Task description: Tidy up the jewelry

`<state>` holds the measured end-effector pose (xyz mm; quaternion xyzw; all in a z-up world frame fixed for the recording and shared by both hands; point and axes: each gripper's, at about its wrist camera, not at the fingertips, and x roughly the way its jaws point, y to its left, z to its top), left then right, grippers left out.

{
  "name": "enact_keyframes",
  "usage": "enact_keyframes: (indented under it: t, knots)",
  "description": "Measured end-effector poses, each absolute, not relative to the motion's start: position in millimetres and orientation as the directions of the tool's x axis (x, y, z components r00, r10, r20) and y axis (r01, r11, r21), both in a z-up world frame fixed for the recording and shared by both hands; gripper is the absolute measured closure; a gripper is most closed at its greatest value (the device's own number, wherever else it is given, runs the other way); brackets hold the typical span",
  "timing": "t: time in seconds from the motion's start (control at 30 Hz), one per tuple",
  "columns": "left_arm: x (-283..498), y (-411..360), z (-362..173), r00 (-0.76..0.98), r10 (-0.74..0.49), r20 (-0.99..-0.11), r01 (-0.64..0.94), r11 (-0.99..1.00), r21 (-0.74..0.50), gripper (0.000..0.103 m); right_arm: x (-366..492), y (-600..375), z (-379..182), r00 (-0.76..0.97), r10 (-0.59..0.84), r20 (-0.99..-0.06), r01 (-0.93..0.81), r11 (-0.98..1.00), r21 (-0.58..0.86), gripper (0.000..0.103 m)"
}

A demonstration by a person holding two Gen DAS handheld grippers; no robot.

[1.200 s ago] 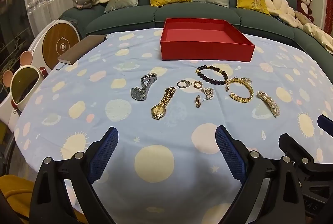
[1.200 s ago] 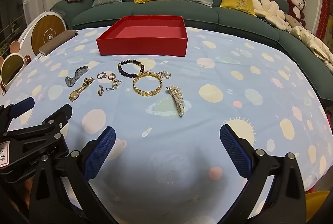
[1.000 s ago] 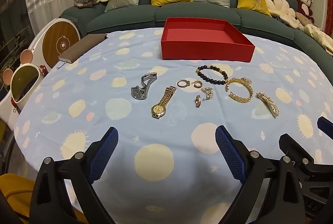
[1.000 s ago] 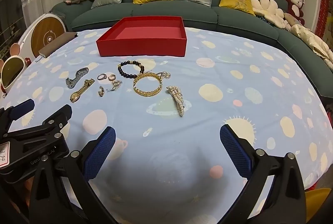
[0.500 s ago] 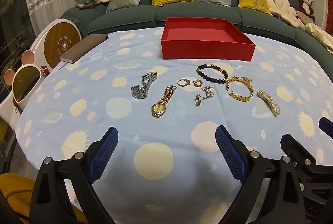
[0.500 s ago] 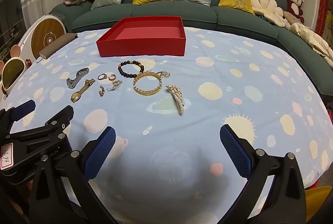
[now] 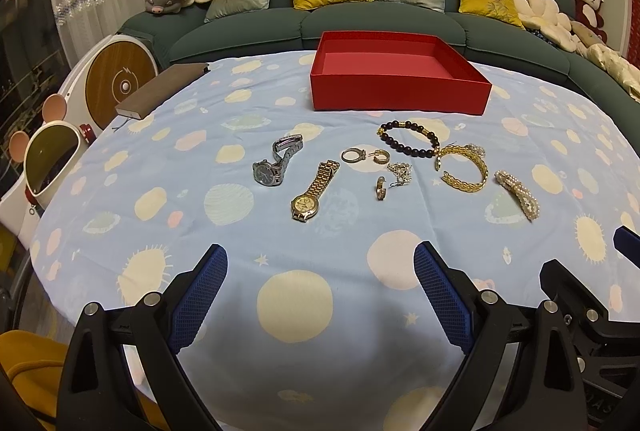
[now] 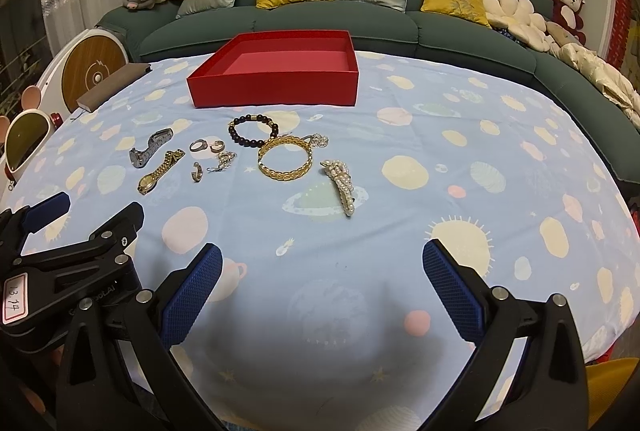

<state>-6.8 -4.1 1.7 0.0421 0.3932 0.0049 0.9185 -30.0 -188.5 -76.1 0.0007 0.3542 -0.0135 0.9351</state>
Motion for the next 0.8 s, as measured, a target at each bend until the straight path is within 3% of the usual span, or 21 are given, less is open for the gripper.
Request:
enact_keyframes:
  t: [0.8]
  knots:
    - [-7.7, -4.1, 0.4, 0.689, 0.044, -0.724, 0.019, 0.997, 0.079, 0.011, -32.1, -188.9, -75.7, 0.751, -0.020, -0.660, 0.024, 1.000, -0.002, 0.005]
